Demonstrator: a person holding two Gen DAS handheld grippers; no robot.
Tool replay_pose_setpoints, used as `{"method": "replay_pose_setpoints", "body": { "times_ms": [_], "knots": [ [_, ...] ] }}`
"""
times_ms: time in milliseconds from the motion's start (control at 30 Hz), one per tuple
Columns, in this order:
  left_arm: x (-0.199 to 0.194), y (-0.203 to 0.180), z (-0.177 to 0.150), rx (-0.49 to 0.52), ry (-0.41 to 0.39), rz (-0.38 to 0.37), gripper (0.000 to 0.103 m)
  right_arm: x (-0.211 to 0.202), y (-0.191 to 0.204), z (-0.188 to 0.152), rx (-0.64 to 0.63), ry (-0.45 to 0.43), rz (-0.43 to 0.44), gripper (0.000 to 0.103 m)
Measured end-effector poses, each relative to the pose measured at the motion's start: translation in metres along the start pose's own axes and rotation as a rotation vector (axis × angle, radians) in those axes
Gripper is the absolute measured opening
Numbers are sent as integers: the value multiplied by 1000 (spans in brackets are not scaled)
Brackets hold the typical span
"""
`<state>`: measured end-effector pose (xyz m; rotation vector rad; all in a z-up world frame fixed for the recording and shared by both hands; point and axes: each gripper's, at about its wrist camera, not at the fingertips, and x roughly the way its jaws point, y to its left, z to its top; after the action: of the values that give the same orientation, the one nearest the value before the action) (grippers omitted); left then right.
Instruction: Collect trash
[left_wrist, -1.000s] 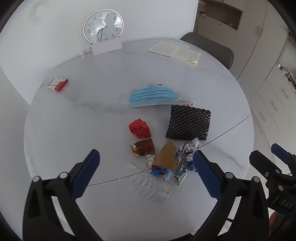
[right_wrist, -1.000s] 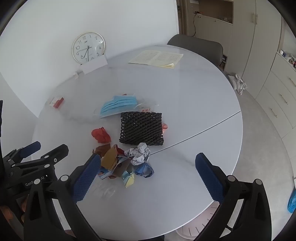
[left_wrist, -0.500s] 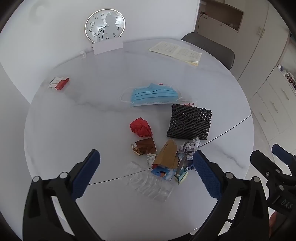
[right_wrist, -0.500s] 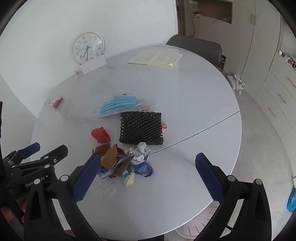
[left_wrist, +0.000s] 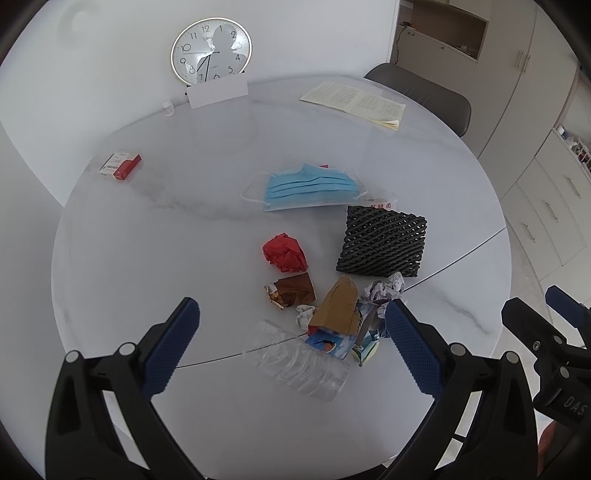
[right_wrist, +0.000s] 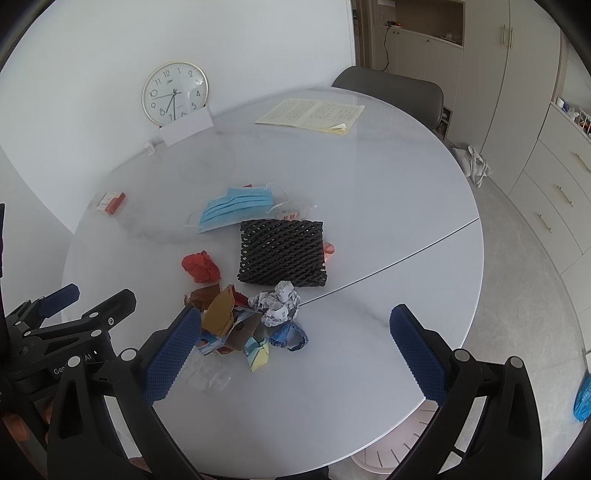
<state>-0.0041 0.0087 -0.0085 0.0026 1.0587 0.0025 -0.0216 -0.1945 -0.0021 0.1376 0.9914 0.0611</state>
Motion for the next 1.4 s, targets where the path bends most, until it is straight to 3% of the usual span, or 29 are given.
{"method": "replay_pose_setpoints", "body": {
  "times_ms": [1400],
  "knots": [
    [4, 4, -3, -12, 13, 8, 97, -1, -1, 1, -3, -2, -8, 101]
  ]
}}
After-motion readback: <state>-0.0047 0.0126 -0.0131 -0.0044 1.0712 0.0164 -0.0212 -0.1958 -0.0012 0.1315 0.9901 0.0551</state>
